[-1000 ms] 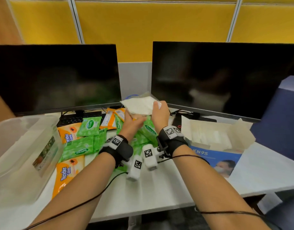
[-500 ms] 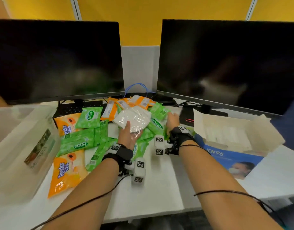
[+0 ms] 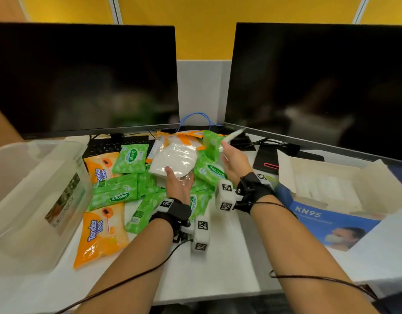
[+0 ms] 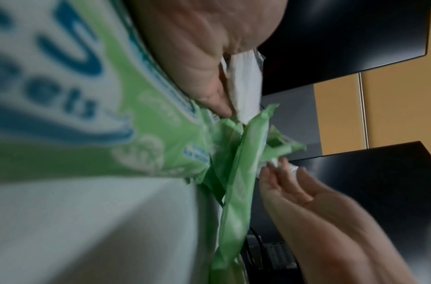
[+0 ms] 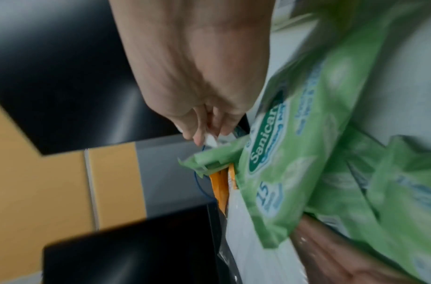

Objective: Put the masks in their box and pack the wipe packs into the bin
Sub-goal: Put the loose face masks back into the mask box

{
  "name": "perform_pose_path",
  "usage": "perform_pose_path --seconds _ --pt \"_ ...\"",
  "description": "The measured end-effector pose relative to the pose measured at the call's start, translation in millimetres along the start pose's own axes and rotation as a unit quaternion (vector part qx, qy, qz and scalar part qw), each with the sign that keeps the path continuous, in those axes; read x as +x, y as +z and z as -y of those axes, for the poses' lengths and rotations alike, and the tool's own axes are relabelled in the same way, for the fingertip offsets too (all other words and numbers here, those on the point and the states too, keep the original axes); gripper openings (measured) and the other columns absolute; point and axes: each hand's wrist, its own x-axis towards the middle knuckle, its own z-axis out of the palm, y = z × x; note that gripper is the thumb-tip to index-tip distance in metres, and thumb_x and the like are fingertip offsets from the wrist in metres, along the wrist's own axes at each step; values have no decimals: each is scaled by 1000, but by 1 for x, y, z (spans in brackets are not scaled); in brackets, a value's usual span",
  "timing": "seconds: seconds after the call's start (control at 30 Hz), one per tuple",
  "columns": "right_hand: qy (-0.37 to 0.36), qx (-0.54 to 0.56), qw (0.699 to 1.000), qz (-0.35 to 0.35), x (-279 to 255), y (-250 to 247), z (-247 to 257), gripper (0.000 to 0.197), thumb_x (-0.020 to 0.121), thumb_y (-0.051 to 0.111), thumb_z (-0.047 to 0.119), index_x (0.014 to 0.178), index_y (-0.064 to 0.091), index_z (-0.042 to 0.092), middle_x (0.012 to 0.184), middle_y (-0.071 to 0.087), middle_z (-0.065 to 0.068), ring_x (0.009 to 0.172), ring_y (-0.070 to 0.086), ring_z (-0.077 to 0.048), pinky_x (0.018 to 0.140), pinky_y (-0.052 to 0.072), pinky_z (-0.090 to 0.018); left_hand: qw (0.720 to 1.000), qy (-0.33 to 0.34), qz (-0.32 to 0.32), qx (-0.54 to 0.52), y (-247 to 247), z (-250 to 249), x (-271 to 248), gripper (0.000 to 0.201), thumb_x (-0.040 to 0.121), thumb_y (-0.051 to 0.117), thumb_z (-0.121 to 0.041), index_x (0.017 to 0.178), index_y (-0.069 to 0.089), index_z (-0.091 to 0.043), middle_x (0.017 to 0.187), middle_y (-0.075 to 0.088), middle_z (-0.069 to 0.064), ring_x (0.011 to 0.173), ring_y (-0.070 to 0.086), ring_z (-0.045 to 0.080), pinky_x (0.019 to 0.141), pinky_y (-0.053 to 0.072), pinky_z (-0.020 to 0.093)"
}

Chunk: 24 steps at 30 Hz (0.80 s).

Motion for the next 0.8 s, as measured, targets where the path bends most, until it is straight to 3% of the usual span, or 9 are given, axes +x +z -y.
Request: perform_pose_path --seconds 0.07,0.1,0.27,0.33,0.47,0.53,0.63,0.73,0.8 --pt "-5 -26 999 46 -15 10 6 30 96 57 17 120 60 1 101 69 -8 78 69 -8 58 54 -15 1000 9 -5 10 1 -1 1 54 101 33 -46 144 35 -14 137 49 15 116 52 27 104 43 36" --pt "-9 -28 997 67 -18 10 8 29 95 57 16 119 61 1 102 70 -7 80 68 -5 62 54 -13 1000 9 -5 17 3 -3 -1 54 101 32 -46 144 36 -13 137 49 15 117 53 28 103 44 36" --pt "-81 -22 994 76 -28 20 40 23 93 58 7 114 66 3 107 70 0 105 63 -8 103 46 -26 981 107 -86 135 7 -42 -5 62 93 38 -53 137 43 -9 137 50 15 129 48 31 102 44 36" --pt "-116 -29 989 83 -34 25 50 25 94 55 4 116 65 3 118 65 -1 114 58 -11 97 48 -21 947 182 -173 199 3 -69 -9 54 99 35 -45 134 46 -5 138 50 17 128 48 31 100 40 31" --pt "-113 -65 988 80 -50 34 41 29 94 56 8 122 62 3 124 61 -7 112 55 -15 78 52 -17 852 261 -266 368 -28 -114 -29 58 102 25 -43 140 40 -2 144 44 21 131 42 35 106 33 38" --pt "-76 -68 993 62 -55 36 27 33 91 61 12 123 62 3 124 63 -10 108 57 -17 76 51 -21 795 232 -305 470 -50 -122 -36 61 101 21 -46 137 44 -2 141 45 25 130 41 41 109 30 46" --pt "-20 -88 995 40 -64 37 6 35 93 59 13 127 57 5 114 61 -6 100 55 -17 81 48 -29 743 109 -325 575 -78 -122 -46 68 99 12 -53 144 36 -7 153 24 24 142 18 42 116 9 55" --pt "15 -93 995 20 -72 38 -2 31 93 59 11 123 58 4 102 57 -7 93 52 -19 84 47 -34 729 22 -304 612 -88 -120 -49 74 99 8 -53 144 34 0 156 15 24 146 8 38 117 -1 50" --pt "17 -107 994 11 -76 39 -1 24 92 57 8 116 60 4 96 55 -8 88 51 -19 78 50 -34 751 -6 -297 589 -94 -120 -32 80 96 6 -59 146 30 -2 156 17 23 145 14 38 119 2 51"
